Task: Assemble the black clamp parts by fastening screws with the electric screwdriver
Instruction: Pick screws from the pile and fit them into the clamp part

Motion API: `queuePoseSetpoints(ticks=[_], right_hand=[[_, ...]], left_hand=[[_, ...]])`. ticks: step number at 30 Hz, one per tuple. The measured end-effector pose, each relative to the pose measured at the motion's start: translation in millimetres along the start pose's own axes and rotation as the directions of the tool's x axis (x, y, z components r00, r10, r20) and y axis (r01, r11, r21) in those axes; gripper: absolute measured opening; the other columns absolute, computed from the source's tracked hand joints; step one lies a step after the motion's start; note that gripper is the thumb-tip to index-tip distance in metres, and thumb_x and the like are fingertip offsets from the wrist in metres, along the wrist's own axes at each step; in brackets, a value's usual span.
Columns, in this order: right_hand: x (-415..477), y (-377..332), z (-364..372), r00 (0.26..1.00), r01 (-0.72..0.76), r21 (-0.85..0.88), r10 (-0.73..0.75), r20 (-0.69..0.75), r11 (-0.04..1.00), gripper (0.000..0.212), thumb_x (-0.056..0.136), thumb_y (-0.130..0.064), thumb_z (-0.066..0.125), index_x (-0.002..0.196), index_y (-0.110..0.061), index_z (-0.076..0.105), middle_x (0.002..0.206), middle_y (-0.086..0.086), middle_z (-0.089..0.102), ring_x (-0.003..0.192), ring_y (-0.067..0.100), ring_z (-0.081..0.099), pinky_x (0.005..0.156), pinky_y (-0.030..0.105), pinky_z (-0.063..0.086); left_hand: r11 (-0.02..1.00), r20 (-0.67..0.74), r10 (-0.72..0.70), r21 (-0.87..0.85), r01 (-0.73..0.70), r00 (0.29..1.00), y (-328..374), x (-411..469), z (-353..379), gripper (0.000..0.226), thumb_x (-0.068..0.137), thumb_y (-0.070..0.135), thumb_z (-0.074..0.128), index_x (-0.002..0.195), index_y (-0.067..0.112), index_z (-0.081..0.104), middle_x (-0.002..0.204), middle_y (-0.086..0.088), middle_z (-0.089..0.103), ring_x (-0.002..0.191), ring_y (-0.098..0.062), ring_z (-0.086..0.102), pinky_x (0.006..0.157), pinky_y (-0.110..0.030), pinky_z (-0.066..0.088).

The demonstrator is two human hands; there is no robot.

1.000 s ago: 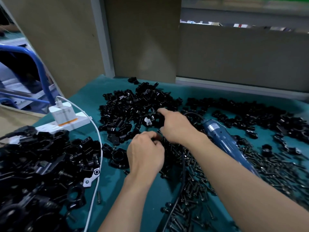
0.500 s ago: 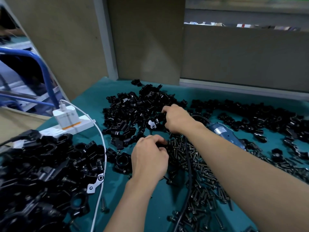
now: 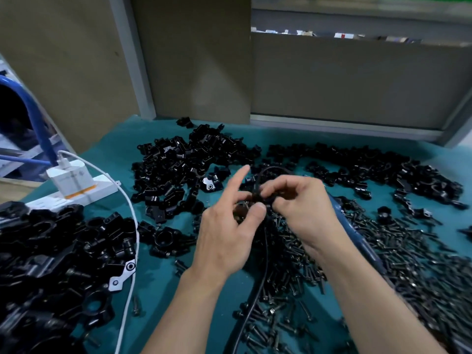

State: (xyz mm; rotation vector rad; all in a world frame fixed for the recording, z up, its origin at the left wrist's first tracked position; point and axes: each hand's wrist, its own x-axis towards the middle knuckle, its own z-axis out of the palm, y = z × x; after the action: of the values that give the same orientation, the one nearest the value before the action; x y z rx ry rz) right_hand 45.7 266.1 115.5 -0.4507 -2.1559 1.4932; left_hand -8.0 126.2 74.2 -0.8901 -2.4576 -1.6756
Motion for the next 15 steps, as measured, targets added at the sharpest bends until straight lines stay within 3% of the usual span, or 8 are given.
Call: queuePoseSetpoints(ticks=[2,4,7,10,12,15], right_hand=[[-15,7,-7,0.998,-0.053,0.043,0.054,-0.014,0.998,0.056,0.079,0.021,0.054,0.079,-0.028,0.079,0.084,-0.008,0.079,0.085,0.011,0.074,0.078,0.026,0.060],[-26,15,-9,0.990,-0.118,0.154,0.129,-0.059,0.981,0.051,0.081,0.020,0.057,0.086,-0.026,0.080,0.088,-0.005,0.080,0.087,0.012,0.075,0.078,0.025,0.060],[-39,24,-7,0.966,-0.219,0.385,0.256,-0.046,0.897,0.045,0.087,0.011,0.068,0.112,-0.026,0.072,0.099,0.004,0.079,0.085,0.017,0.075,0.078,0.032,0.062],[-43,26,-10,0.956,-0.284,0.448,0.283,0.072,0.848,0.019,0.096,-0.004,0.068,0.109,-0.017,0.073,0.094,0.010,0.079,0.081,0.021,0.075,0.071,0.029,0.060],[-44,28,-11,0.950,-0.312,0.477,0.276,0.146,0.822,0.015,0.098,-0.003,0.066,0.111,-0.009,0.071,0.088,0.012,0.078,0.073,0.023,0.072,0.068,0.028,0.059],[-45,32,-11,0.955,-0.290,0.469,0.285,0.082,0.835,0.022,0.094,0.001,0.070,0.112,-0.012,0.071,0.082,0.012,0.077,0.069,0.020,0.069,0.065,0.025,0.056]], left_hand=[[0.998,0.071,0.065,-0.025,-0.063,0.995,2,0,5,0.049,0.090,0.061,0.060,0.139,0.061,0.055,0.116,0.031,0.072,0.110,0.013,0.064,0.094,-0.018,0.053],[0.989,0.091,0.035,-0.148,-0.021,0.995,2,2,9,0.035,0.089,0.046,0.068,0.124,0.054,0.070,0.115,0.029,0.073,0.111,0.009,0.066,0.096,-0.016,0.052],[0.933,0.066,-0.074,-0.347,0.092,0.995,1,6,13,0.029,0.093,0.015,0.074,0.100,0.041,0.082,0.098,0.014,0.081,0.093,-0.002,0.075,0.083,-0.018,0.057],[0.846,0.077,-0.172,-0.498,0.188,0.982,-1,9,14,0.039,0.098,0.001,0.065,0.089,0.036,0.082,0.084,0.006,0.079,0.077,-0.006,0.071,0.073,-0.016,0.055],[0.836,0.129,-0.174,-0.505,0.216,0.976,-1,11,15,0.045,0.098,-0.001,0.064,0.087,0.038,0.083,0.092,0.006,0.080,0.086,-0.007,0.072,0.078,-0.015,0.054],[0.864,0.147,-0.135,-0.466,0.190,0.980,-3,12,16,0.055,0.093,-0.011,0.064,0.084,0.040,0.085,0.114,0.015,0.078,0.114,0.000,0.069,0.093,-0.011,0.049]])
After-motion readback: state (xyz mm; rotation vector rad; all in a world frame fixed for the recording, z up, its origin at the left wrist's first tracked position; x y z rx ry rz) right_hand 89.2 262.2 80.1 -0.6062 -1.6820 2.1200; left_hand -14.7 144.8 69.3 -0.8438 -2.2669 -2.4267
